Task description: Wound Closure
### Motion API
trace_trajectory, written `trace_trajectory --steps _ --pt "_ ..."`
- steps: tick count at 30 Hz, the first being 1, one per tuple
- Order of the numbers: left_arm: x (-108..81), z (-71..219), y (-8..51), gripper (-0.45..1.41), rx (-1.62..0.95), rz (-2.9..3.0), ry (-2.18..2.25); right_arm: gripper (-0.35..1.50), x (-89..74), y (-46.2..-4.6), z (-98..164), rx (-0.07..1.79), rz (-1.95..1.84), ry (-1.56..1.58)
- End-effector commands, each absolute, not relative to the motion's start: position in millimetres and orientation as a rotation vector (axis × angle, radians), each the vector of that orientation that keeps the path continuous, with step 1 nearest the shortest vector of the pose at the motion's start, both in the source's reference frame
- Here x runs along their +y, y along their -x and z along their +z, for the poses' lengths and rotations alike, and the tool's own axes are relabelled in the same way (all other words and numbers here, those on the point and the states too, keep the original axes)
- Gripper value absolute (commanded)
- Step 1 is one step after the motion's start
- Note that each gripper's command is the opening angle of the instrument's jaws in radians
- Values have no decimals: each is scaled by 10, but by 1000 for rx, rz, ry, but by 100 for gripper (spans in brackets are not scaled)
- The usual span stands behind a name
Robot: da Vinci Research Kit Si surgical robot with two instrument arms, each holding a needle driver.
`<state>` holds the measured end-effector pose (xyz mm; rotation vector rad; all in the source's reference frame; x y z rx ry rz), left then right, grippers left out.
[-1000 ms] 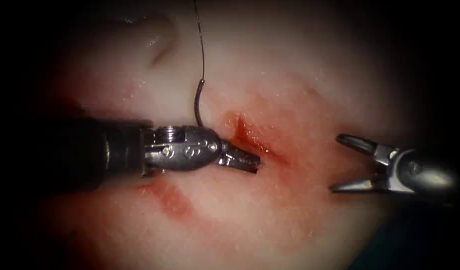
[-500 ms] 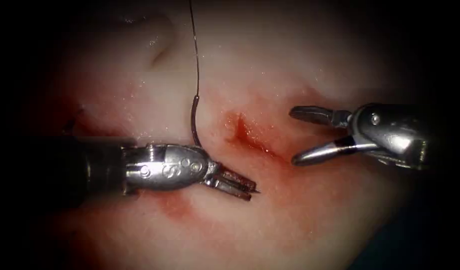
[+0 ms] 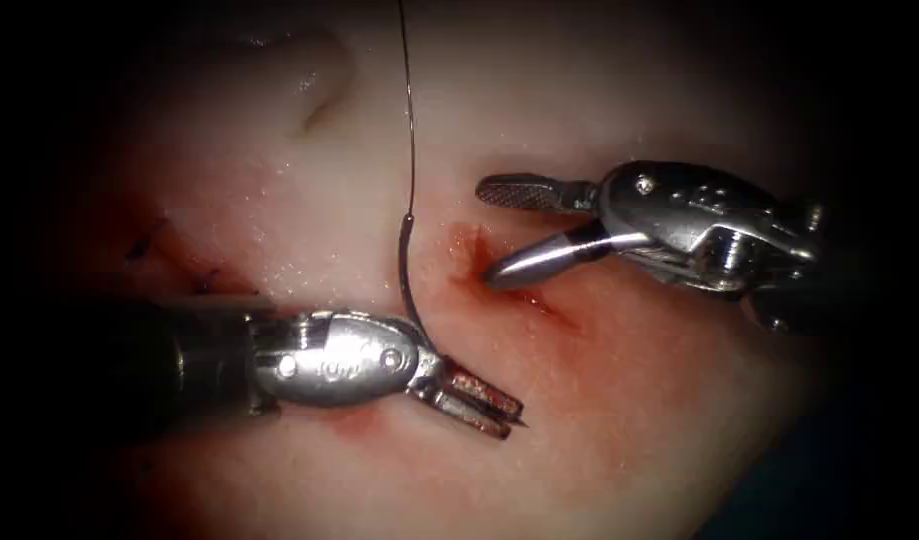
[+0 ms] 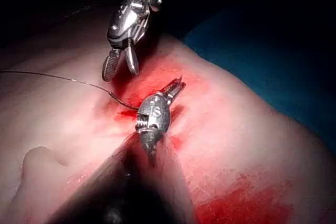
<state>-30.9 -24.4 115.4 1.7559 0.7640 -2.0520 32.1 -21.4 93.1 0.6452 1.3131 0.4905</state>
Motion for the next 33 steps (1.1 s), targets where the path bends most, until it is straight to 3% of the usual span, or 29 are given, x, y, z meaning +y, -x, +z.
trace_trajectory --steps 1,25,27,30,33 --pt "-248 1159 315 -45 767 -2035 -1754 64 -216 -334 936 1316 494 -653" --pt "-257 1153 320 -45 791 -1948 -1746 54 -224 -364 947 1392 589 -779" --pt "-257 1153 320 -45 792 -1945 -1745 37 -224 -366 947 1392 591 -777" --pt "-258 1152 321 -45 791 -1943 -1745 -35 -224 -368 949 1392 590 -776" --pt "-257 1150 321 -45 789 -1946 -1747 -35 -226 -368 952 1392 585 -775"
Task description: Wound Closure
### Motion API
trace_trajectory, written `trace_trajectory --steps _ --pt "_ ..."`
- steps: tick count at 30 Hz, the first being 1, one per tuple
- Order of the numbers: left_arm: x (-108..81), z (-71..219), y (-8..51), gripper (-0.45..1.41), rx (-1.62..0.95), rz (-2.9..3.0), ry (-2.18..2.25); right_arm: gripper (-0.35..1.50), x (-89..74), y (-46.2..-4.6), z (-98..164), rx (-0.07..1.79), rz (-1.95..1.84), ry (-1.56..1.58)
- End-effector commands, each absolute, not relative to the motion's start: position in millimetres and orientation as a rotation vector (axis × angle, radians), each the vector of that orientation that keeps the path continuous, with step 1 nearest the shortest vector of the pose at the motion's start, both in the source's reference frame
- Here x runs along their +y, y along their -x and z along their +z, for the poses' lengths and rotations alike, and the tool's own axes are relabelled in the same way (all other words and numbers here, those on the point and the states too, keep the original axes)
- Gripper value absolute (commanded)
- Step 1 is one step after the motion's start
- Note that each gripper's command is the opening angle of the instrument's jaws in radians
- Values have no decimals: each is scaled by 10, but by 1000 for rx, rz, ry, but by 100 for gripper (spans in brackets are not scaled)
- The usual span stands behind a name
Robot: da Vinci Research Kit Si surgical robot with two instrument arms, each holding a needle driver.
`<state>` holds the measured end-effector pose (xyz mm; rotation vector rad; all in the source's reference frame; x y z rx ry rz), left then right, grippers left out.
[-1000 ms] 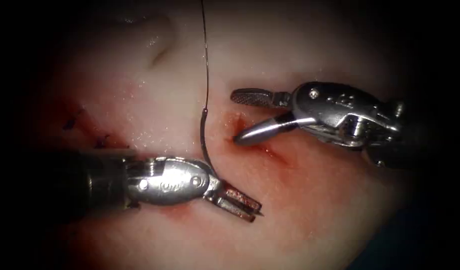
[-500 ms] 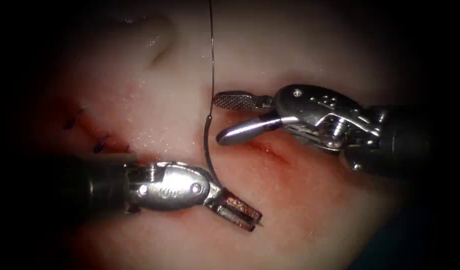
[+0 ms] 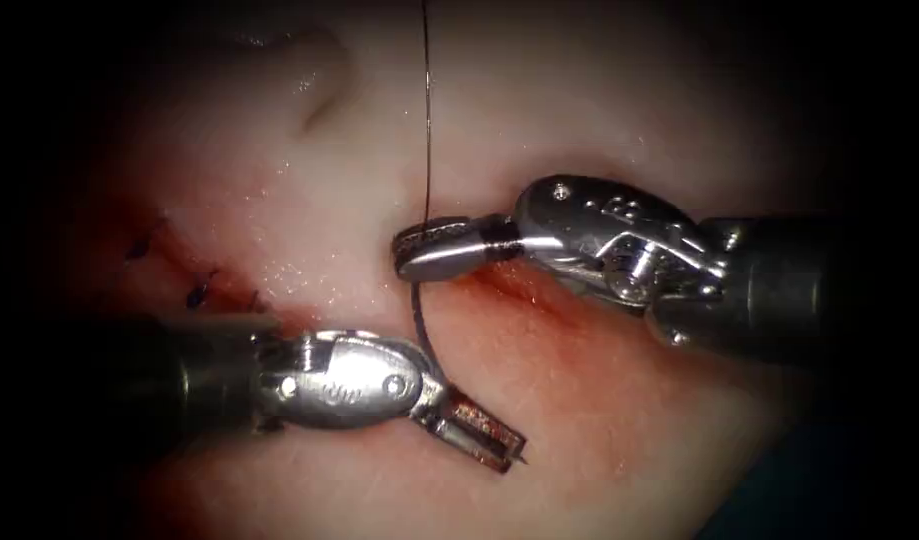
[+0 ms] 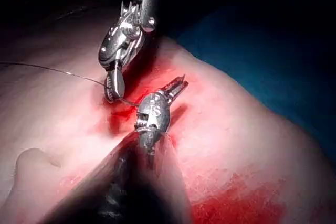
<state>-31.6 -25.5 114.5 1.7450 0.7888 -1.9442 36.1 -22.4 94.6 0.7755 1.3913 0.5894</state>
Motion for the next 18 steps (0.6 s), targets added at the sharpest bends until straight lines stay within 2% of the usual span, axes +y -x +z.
trace_trajectory --steps 1,7,8,9,10,12,16,18 --pt "-256 1149 320 -45 787 -1948 -1748 -35 -227 -368 953 1392 584 -775" --pt "-251 1144 320 -45 756 -1985 -1756 -35 -229 -363 957 1384 600 -750" --pt "-250 1142 320 -32 741 -2003 -1758 -35 -227 -361 957 1379 609 -741" --pt "-248 1141 321 22 726 -2021 -1760 -35 -225 -358 956 1377 619 -733" --pt "-245 1139 321 47 719 -2053 -1764 -35 -223 -355 954 1376 629 -725" --pt "-239 1135 320 81 691 -2099 -1774 -35 -218 -347 950 1367 657 -693" --pt "-233 1130 320 99 627 -2190 -1783 -35 -208 -328 940 1353 715 -605" --pt "-234 1131 320 99 616 -2217 -1783 -35 -203 -319 936 1344 747 -582"
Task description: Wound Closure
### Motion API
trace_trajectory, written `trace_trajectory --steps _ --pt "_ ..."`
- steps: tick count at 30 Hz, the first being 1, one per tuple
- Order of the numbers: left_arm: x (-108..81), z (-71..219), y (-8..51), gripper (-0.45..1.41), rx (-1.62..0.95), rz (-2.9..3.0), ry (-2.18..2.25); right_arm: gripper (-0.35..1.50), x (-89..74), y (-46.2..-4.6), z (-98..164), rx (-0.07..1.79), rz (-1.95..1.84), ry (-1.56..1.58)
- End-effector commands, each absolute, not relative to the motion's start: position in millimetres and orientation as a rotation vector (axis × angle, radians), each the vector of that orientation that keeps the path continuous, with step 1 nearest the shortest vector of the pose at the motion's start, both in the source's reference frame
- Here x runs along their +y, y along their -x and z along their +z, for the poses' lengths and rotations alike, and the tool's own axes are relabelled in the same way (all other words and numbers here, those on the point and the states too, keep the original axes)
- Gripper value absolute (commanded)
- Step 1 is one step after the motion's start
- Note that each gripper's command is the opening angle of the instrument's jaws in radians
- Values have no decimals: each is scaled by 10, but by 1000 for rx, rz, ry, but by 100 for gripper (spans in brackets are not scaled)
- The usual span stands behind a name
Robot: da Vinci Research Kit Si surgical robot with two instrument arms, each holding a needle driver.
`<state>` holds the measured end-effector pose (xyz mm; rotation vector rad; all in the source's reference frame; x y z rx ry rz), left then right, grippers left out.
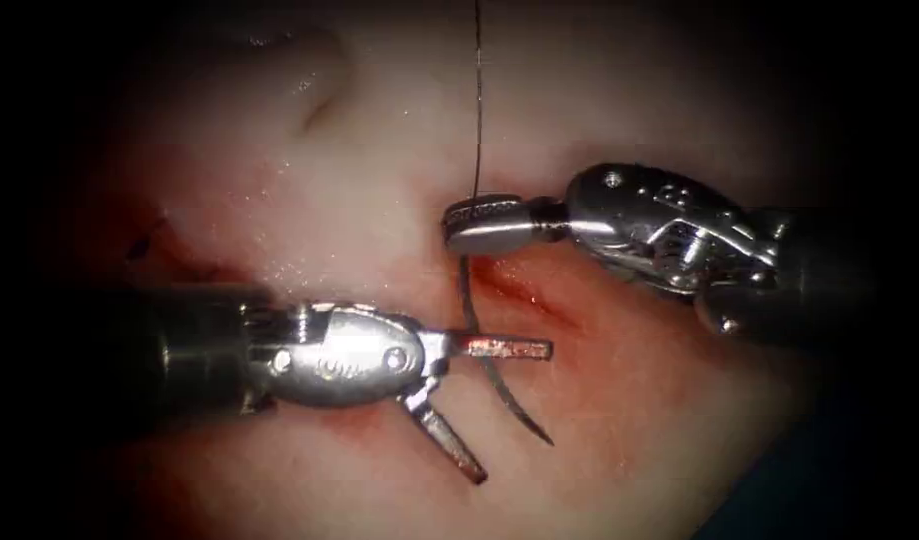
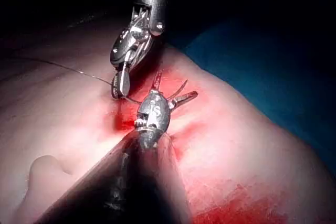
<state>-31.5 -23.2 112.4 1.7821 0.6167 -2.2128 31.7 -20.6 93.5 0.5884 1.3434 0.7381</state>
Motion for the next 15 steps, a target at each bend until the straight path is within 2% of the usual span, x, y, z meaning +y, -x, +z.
trace_trajectory --steps 1,15 --pt "-234 1131 320 99 606 -2236 -1782 -35 -200 -315 934 1338 764 -570" --pt "-220 1140 320 96 301 -2459 -1741 -35 -200 -305 928 1150 910 -512"
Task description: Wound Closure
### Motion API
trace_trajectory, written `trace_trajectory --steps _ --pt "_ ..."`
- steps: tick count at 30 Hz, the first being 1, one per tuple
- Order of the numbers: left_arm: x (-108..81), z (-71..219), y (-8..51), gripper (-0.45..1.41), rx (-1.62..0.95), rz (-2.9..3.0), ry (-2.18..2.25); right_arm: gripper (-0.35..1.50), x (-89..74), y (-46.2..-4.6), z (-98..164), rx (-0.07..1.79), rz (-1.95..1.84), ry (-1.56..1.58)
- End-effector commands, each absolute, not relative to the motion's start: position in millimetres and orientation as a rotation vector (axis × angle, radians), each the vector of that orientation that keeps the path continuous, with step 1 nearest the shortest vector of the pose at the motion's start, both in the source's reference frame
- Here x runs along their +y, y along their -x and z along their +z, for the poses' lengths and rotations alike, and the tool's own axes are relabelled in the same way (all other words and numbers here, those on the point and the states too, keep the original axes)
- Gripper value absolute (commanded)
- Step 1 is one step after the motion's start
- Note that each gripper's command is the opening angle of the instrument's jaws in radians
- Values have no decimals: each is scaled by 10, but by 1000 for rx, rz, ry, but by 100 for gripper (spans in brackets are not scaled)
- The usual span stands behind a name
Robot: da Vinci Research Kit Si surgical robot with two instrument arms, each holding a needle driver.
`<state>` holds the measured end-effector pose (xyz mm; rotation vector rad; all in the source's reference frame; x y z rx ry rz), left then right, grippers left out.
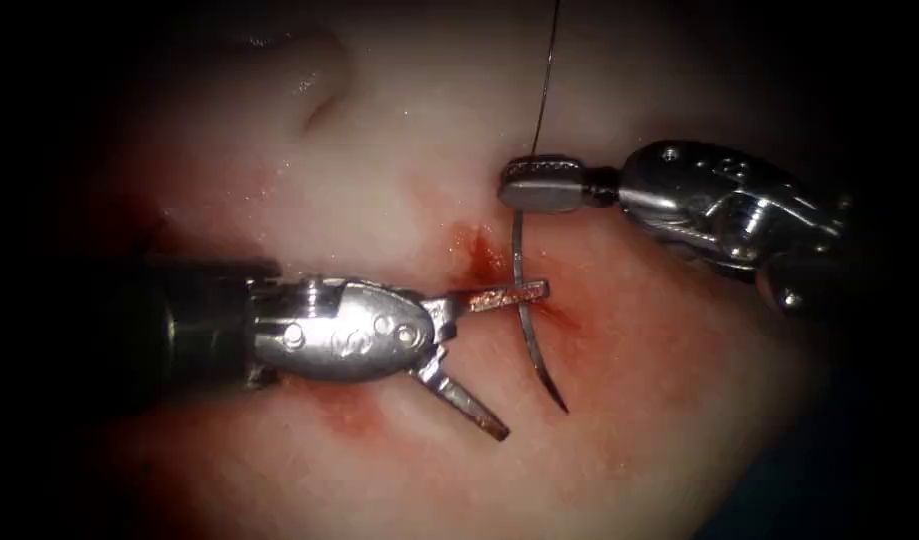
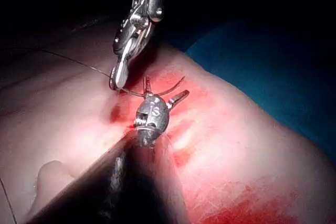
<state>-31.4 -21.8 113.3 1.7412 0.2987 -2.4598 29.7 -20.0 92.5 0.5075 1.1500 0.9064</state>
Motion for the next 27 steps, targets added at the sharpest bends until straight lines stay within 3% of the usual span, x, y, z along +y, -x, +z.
trace_trajectory --steps 1,6,12,15,20,27 --pt "-220 1140 320 96 286 -2465 -1744 -35 -201 -305 928 1145 924 -523" --pt "-224 1142 320 99 281 -2474 -1739 -35 -202 -306 925 1119 1031 -632" --pt "-230 1144 321 91 299 -2420 -1743 -35 -201 -307 924 1103 1094 -697" --pt "-230 1143 321 79 297 -2404 -1743 -35 -203 -308 925 1099 1109 -716" --pt "-228 1143 319 34 289 -2365 -1740 -35 -208 -310 928 1067 1113 -747" --pt "-223 1141 317 27 273 -2356 -1749 -35 -217 -319 935 1043 1109 -781"
